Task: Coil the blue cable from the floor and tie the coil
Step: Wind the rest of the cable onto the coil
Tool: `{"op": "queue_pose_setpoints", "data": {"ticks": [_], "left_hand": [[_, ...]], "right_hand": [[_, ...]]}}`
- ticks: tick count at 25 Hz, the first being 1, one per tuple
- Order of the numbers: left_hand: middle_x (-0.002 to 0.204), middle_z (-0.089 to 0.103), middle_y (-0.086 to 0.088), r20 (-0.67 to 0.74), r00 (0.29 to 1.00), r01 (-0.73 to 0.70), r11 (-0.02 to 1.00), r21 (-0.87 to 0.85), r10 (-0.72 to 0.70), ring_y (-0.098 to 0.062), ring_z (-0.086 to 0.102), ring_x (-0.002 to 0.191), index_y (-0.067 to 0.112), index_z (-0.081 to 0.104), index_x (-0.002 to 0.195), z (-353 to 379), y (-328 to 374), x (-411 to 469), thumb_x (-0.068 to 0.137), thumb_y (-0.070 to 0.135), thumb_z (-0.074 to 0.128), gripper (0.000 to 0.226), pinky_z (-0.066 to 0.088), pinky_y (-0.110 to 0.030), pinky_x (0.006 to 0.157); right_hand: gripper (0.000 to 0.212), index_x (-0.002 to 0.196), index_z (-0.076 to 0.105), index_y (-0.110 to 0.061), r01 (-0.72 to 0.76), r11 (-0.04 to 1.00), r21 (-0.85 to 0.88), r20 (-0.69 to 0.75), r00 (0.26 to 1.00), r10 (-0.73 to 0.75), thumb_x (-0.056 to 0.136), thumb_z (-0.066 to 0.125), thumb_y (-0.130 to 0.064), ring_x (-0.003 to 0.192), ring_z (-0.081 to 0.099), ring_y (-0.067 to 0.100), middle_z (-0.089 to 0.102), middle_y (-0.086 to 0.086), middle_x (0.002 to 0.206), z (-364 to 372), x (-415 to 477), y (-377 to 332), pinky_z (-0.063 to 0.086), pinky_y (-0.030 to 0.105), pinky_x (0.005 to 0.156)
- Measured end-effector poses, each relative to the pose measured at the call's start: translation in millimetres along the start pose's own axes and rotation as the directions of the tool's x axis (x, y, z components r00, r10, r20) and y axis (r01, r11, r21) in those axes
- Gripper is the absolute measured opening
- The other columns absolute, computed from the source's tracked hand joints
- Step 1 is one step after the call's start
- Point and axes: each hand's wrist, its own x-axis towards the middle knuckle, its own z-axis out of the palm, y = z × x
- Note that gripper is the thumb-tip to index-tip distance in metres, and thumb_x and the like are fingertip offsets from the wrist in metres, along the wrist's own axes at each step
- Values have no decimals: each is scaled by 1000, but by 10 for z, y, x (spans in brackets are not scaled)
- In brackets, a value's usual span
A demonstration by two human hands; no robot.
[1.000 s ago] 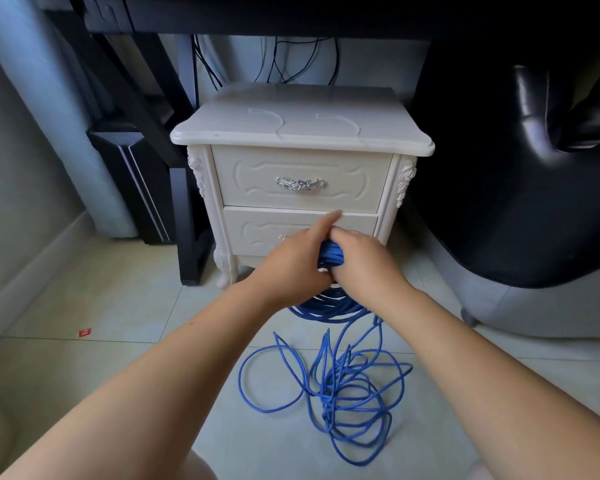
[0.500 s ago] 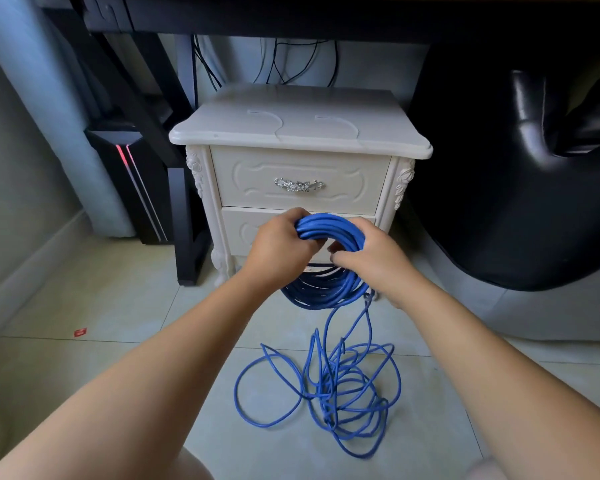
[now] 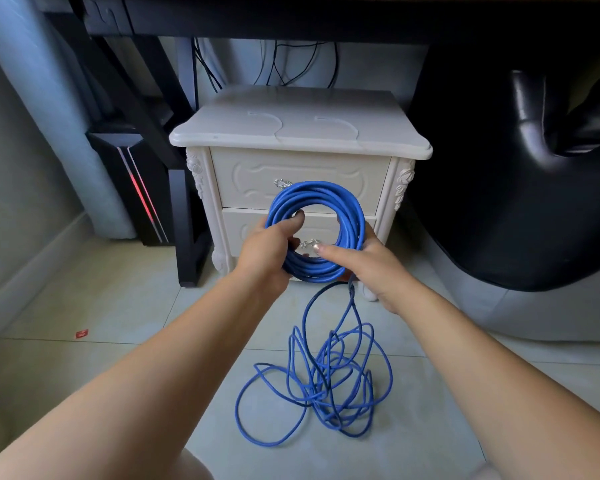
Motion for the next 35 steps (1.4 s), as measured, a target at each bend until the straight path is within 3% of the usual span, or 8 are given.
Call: {"op": "queue_pose_setpoints", "data": {"ticks": [4,7,11,15,19,23,29,35], "left_hand": [[70,56,4,147,988,56,998,-7,-54,-11,54,70,16,61,95,39,-33,-110,89,14,68,10,49,-28,68],[93,63,-1,196,980,-41,950,311,-22,-14,61,84,13,62,113,20,24,-72,84,24,74,34,47,-27,71],[111,64,2,281,931,-347,805,481,233,-12,67,92,27,52,130,-91,111,23,79,10,75,58,53,-27,81],[112,61,5,543,762,-648,428,630,355,-6,64,82,29,39,142,-107,33,-3,75,-1,65,78,50,-19,74],[86,65,7,532,748,-645,246,724,398,-11,58,75,25,56,127,-87,-35,28,81,11,66,49,41,-21,67],[71,64,11,416,776,-614,418,670,473,-3,55,63,25,65,91,-28,-39,28,81,12,68,17,39,-16,58],[54,55,13,124,921,-383,806,452,369,-7,48,50,16,66,88,-3,27,57,82,17,76,12,39,-25,58],[112,69,3,447,893,-50,975,216,-53,-14,63,109,22,62,126,-167,145,159,89,65,47,59,50,-32,89]], "right_hand": [[50,91,58,-29,-7,970,241,-174,984,51,47,80,-19,102,66,38,63,7,92,28,69,4,51,56,96],[29,89,55,-20,43,961,274,-219,976,18,69,64,-1,75,71,35,55,15,88,-53,63,-70,56,52,86],[34,85,51,-26,134,984,-119,-155,976,-151,81,51,7,56,66,23,56,3,65,-73,-14,-156,51,34,65],[28,90,46,-32,228,823,-520,30,968,-249,82,54,-7,70,59,26,61,1,78,23,-75,-134,46,35,62],[26,94,40,-34,255,705,-661,45,952,-302,85,55,-15,72,54,25,57,-4,80,16,-93,-172,44,37,62],[32,103,50,-30,191,886,-424,-53,971,-234,79,68,-19,69,59,16,65,-1,85,-74,-66,-220,49,31,66],[35,111,61,-26,47,997,-66,11,999,-46,82,72,-11,81,70,15,71,7,89,-160,-69,-177,53,29,82],[30,106,56,-7,2,962,274,-127,991,34,84,47,10,52,62,26,55,17,58,-153,9,-99,54,34,58]]}}
